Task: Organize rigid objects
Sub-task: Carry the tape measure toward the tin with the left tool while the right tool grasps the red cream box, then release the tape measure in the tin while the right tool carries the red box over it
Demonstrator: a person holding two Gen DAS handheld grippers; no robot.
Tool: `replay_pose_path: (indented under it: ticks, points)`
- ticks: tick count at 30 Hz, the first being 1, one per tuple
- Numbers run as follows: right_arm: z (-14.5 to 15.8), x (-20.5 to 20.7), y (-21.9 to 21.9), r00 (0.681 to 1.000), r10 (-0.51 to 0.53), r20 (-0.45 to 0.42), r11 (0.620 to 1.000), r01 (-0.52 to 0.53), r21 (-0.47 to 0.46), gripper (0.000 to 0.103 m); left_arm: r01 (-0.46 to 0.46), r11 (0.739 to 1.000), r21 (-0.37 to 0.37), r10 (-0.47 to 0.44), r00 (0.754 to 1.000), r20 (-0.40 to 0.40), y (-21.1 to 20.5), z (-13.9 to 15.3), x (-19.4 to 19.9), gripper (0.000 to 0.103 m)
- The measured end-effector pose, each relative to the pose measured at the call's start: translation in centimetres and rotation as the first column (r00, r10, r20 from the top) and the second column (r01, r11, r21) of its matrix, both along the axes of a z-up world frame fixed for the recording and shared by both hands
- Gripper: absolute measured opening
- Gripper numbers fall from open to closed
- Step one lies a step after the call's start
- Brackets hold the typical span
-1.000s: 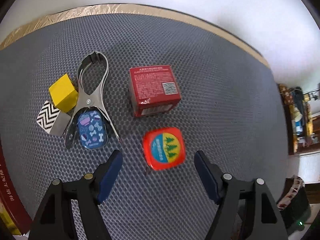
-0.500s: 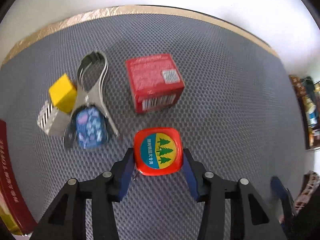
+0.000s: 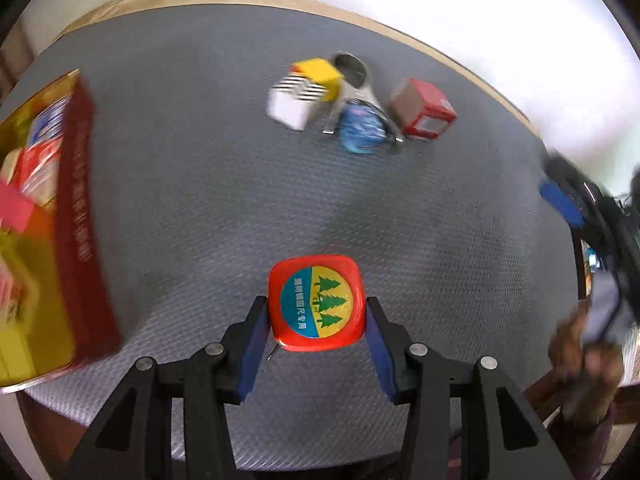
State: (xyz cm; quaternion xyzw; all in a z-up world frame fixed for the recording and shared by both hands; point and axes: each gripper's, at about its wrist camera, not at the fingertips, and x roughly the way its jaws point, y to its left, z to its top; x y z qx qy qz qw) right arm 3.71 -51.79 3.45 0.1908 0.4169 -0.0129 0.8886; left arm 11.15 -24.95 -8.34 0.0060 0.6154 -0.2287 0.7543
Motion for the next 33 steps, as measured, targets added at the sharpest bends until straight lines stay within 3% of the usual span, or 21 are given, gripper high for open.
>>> replay_pose_path:
  ticks: [4,8,13,15,16,18,22,27,33]
  points:
    - [-0.8,4.7,1.6,0.999,0.029,-0.045,0.999,-0.03,-0.021,0.085,-0.032,0.999,-0.017,0.032,0.999,0.015,3.6,1.4,-0.2,0.048]
    - [-1.8,7.3,2.7,0.996,0.039,-0.081,0.996,-0.045,-0.072,0.085,-0.048,0.998,-0.034,0.05,0.997,0.051,5.5,3.1,-0.5,0.048]
    - [-3.9,9.3,3.0,0.99,0.035,-0.14,0.997,-0.045,-0.069,0.083,-0.069,0.997,-0.045,0.073,0.992,0.098,8.1,5.1,-0.6,0.048]
    - [-4.6,9.9,3.1,0.987,0.033,-0.158,0.996,-0.047,-0.082,0.067,-0.091,0.995,-0.05,0.096,0.989,0.11,9.2,5.7,-0.7,0.048]
    - [-5.2,10.3,3.2,0.983,0.039,-0.179,0.994,-0.056,-0.09,0.047,-0.099,0.994,-0.052,0.104,0.988,0.112,10.7,6.4,0.0,0.048]
    - [-5.9,10.6,3.3,0.977,0.046,-0.21,0.992,-0.07,-0.109,0.044,-0.12,0.992,-0.04,0.124,0.985,0.122,12.2,6.9,0.1,0.048]
    - [-5.2,10.0,2.9,0.983,0.042,-0.178,0.99,-0.066,-0.128,0.043,-0.194,0.981,0.019,0.189,0.969,0.159,16.5,7.9,0.4,0.048]
    - [-1.8,6.1,1.6,0.996,0.035,-0.084,0.996,-0.042,-0.08,0.043,-0.243,0.966,0.09,0.224,0.958,0.178,20.0,7.1,2.2,0.048]
    - [1.7,1.0,3.0,0.997,0.074,0.008,0.997,-0.074,-0.012,0.043,-0.225,0.969,0.104,0.206,0.964,0.168,20.3,5.8,3.4,0.048]
